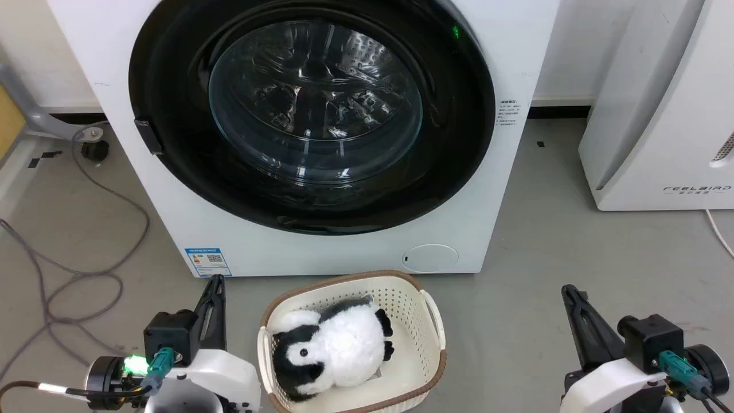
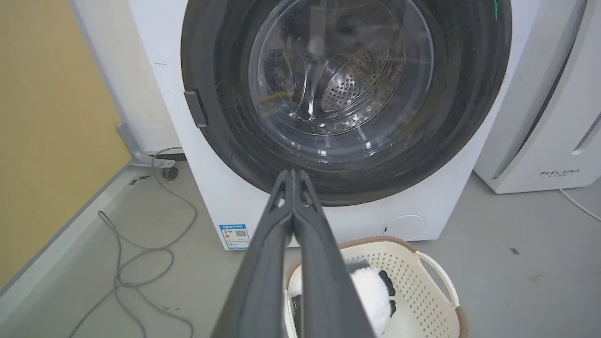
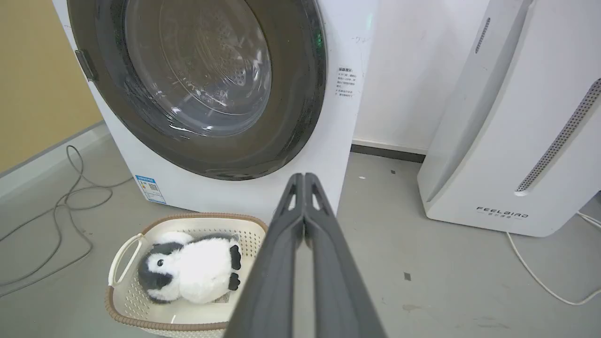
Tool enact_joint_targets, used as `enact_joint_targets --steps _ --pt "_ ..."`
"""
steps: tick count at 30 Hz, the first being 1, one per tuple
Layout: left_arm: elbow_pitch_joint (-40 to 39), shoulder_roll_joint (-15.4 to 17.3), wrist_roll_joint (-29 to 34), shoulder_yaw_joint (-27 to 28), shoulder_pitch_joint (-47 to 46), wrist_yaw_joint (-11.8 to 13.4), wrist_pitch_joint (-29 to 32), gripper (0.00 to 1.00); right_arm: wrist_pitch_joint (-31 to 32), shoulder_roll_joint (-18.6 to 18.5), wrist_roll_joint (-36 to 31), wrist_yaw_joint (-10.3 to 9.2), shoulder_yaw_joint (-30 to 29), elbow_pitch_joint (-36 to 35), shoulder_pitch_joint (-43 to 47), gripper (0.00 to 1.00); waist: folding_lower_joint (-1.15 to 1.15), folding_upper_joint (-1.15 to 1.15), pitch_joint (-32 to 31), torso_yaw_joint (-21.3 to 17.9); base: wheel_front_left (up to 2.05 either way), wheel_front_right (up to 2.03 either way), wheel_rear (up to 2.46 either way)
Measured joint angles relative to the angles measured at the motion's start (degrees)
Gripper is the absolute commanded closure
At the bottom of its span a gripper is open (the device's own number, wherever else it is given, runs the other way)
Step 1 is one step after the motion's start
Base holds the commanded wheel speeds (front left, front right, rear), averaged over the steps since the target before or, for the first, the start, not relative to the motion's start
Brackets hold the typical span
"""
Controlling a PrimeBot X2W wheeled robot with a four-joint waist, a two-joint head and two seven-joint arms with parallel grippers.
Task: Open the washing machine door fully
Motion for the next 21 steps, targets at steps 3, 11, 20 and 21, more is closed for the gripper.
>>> enact_joint_targets --steps 3,11,20,21 --pt "0.0 0.0 0.0 0.0 0.0 0.0 0.0 1.0 0.0 0.0 0.0 0.0 0.0 0.0 0.0 1.0 0.0 0.0 0.0 0.0 0.0 0.0 0.0" --pt "0.0 0.0 0.0 0.0 0.0 0.0 0.0 1.0 0.0 0.0 0.0 0.0 0.0 0.0 0.0 1.0 0.0 0.0 0.0 0.0 0.0 0.0 0.0" --pt "0.0 0.0 0.0 0.0 0.0 0.1 0.0 0.0 0.0 0.0 0.0 0.0 0.0 0.0 0.0 0.0 0.0 0.0 0.0 0.0 0.0 0.0 0.0" --pt "0.0 0.0 0.0 0.0 0.0 0.1 0.0 0.0 0.0 0.0 0.0 0.0 0.0 0.1 0.0 0.0 0.0 0.0 0.0 0.0 0.0 0.0 0.0"
